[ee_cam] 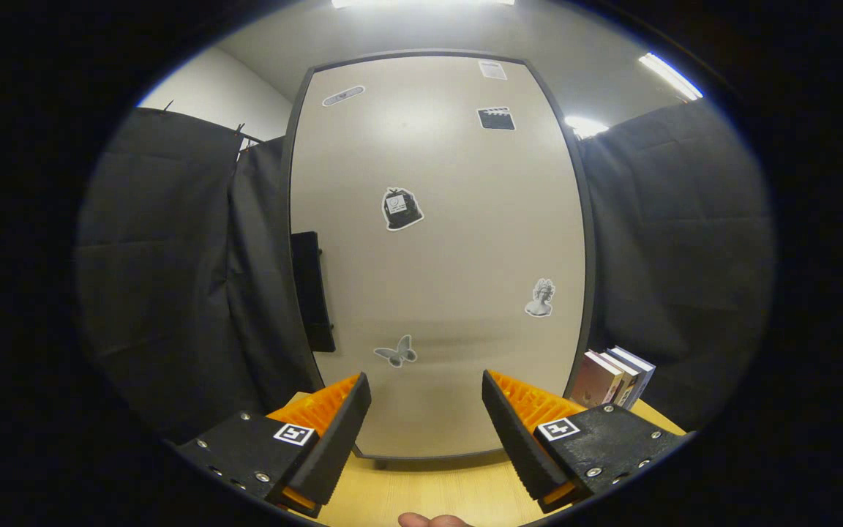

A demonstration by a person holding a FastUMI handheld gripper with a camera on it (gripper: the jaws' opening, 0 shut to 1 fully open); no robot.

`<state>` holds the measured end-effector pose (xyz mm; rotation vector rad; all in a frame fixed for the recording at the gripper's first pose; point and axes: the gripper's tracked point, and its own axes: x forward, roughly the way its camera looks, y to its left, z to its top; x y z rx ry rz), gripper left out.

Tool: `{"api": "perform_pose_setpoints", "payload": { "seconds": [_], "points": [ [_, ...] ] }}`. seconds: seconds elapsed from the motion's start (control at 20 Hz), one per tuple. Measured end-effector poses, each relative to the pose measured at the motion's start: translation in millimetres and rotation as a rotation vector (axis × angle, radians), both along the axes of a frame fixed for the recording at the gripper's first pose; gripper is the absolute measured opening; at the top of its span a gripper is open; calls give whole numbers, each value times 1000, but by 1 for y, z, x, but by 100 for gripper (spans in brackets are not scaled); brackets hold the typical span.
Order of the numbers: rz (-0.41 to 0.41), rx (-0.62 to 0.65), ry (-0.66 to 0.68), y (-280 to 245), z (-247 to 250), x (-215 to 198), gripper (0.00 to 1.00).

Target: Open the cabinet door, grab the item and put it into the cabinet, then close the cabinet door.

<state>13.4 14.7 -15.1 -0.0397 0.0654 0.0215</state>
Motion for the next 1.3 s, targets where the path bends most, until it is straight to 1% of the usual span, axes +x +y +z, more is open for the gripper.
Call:
{"api": "perform_pose_setpoints", "payload": {
  "seconds": [0.25,0.45,0.8,1.05,1.15,1.2,1.25,1.3],
  "points": [
    [25,-28,-15,22,13,17,95],
    [42,-20,-11,43,16,32,95],
    [100,-22,-14,99,18,67,95],
    [97,-22,-2,120,16,93,94],
    [92,-18,8,123,12,100,88],
    [89,-20,15,123,10,103,83],
    [61,-33,22,118,9,106,75],
    [43,-39,27,114,7,106,62]
  ]
}}
